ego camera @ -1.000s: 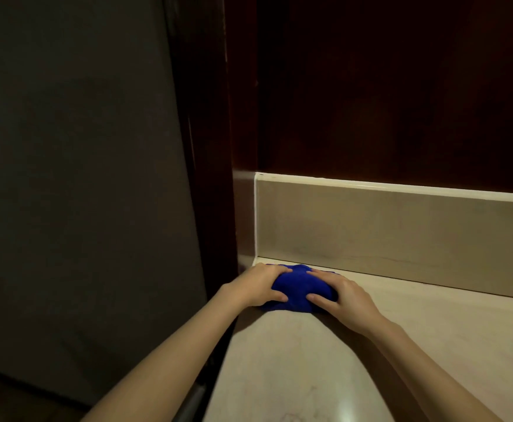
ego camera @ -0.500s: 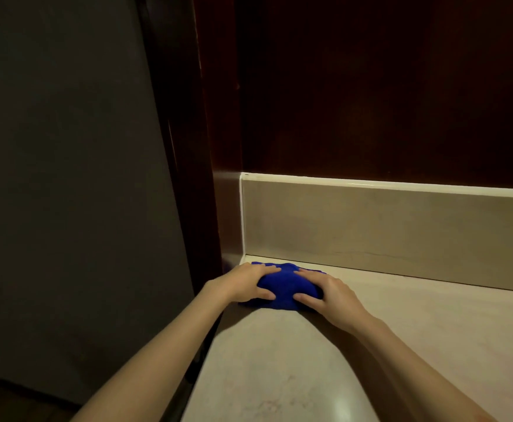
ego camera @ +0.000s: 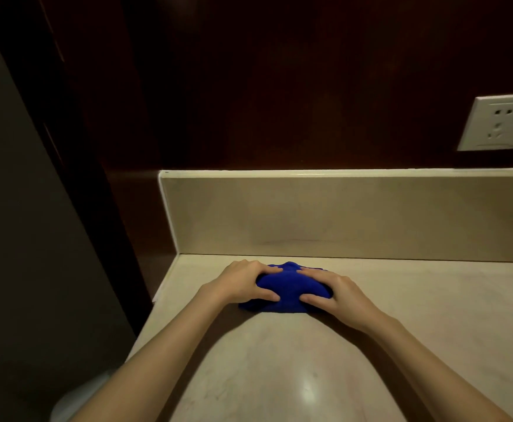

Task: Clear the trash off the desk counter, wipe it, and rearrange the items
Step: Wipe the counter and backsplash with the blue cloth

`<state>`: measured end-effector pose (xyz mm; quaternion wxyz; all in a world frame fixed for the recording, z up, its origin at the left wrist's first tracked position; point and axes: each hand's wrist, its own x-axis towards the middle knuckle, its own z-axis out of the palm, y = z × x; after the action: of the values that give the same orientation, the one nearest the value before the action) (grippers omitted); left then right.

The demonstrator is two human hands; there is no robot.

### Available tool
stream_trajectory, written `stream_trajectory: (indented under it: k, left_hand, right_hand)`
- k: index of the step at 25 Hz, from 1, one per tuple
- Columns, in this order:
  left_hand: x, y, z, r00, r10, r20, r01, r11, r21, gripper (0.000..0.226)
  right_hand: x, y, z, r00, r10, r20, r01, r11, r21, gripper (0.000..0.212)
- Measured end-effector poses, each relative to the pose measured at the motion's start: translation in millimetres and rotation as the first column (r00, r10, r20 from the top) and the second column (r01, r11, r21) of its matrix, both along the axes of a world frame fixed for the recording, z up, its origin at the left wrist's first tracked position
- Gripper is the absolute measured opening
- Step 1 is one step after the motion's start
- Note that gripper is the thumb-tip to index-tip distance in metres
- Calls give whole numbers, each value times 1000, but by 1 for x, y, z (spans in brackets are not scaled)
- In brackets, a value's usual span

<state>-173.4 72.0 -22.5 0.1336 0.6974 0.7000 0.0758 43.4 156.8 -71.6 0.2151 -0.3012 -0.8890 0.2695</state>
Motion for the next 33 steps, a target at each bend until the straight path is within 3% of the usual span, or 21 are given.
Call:
stream_trajectory:
  k: [8, 15, 26, 33]
  left_hand:
    - [97, 47, -7, 995, -95, -34, 97, 994, 54, 65]
    - [139, 73, -14, 994, -110, -16, 111, 991, 75, 63]
    - [126, 68, -16, 979, -203, 9, 201, 973, 117, 61]
    - [66, 43, -16, 966, -235, 105, 227, 970, 87, 56]
  right_hand:
    - [106, 29, 1, 996, -91, 7, 91, 995, -29, 49]
    - [152, 43, 0, 989, -145, 38, 147, 988, -47, 51]
    - [138, 24, 0, 963, -259, 74, 260, 966, 1, 47]
    - [83, -11, -1, 960, -272, 72, 269, 962, 51, 48]
